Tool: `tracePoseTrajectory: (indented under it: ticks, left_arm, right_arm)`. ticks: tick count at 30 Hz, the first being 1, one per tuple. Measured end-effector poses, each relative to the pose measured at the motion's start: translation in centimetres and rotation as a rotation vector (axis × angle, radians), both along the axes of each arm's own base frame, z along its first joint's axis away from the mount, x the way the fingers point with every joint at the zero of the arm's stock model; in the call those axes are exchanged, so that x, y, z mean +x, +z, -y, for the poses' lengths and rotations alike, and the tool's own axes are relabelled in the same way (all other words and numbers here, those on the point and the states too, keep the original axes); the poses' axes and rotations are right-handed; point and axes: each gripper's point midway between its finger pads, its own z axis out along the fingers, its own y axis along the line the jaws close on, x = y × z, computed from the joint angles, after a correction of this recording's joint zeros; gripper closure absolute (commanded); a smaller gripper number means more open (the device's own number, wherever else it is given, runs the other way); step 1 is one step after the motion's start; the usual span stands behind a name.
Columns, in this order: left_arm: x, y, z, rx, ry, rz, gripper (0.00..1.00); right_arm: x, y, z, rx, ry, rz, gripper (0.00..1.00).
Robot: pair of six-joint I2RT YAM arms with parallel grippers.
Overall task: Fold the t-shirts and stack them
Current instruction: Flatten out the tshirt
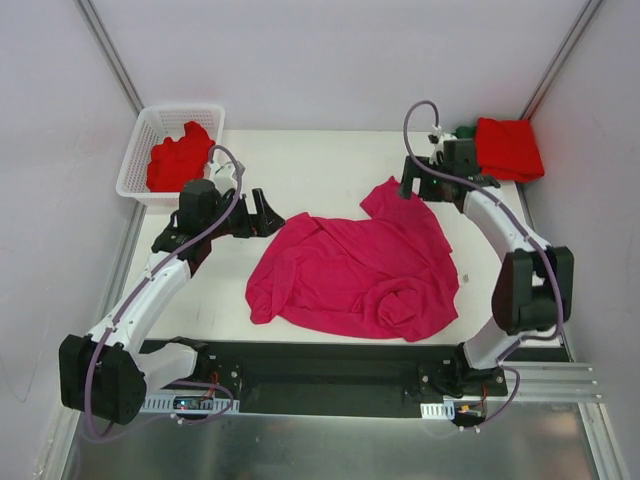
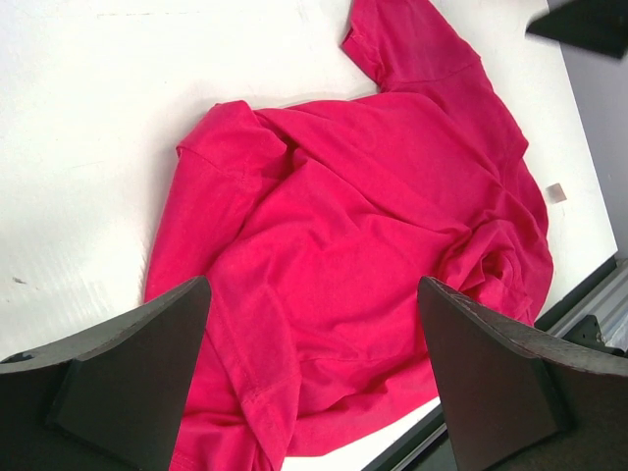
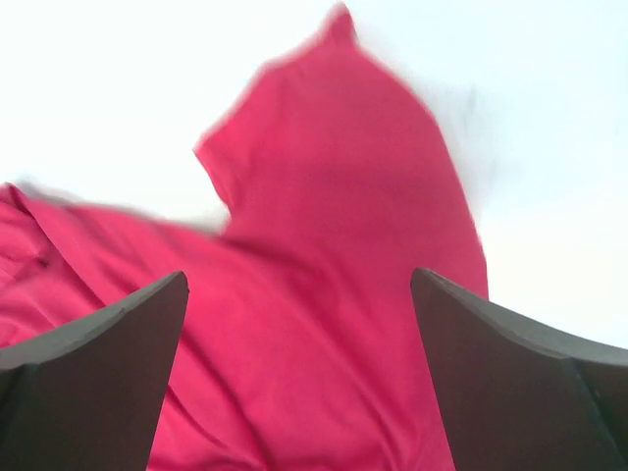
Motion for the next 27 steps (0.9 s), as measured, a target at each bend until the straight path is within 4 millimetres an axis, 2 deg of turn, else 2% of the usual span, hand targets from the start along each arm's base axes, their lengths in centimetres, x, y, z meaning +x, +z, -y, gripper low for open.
tracePoseTrajectory:
  ticks: [7, 10, 15, 20, 23, 27]
  left_arm:
    - [0.3, -0.9, 0.0, 0.015, -0.005, -0.017, 0.14]
    - [0.4, -1.3, 0.0, 0.023, -0.008, -0.023, 0.14]
    - [0.6, -1.5, 0.0, 0.031, -0.009, -0.026, 0.14]
    - [0.7, -1.7, -0.1, 0.034, -0.004, -0.026, 0.14]
    - [0.9, -2.0, -0.1, 0.039, -0.001, -0.036, 0.14]
    - [1.0, -2.4, -0.2, 0.045, 0.007, -0.044, 0.15]
  right_arm:
    - [8.9, 2.6, -3.3, 0.069, 0.180, 0.081, 0.01]
    - [10.9, 2.0, -4.3, 0.095, 0.241, 0.082, 0.02]
    - [12.0, -2.2, -4.5, 0.135, 0.287, -0.002, 0.04]
    - [11.3, -6.7, -3.2, 0.161, 0.287, -0.117, 0.04]
    - [10.9, -7.6, -2.5, 0.166, 0.287, -0.148, 0.04]
    - [11.1, -7.3, -2.2, 0.173, 0.301, -0.144, 0.04]
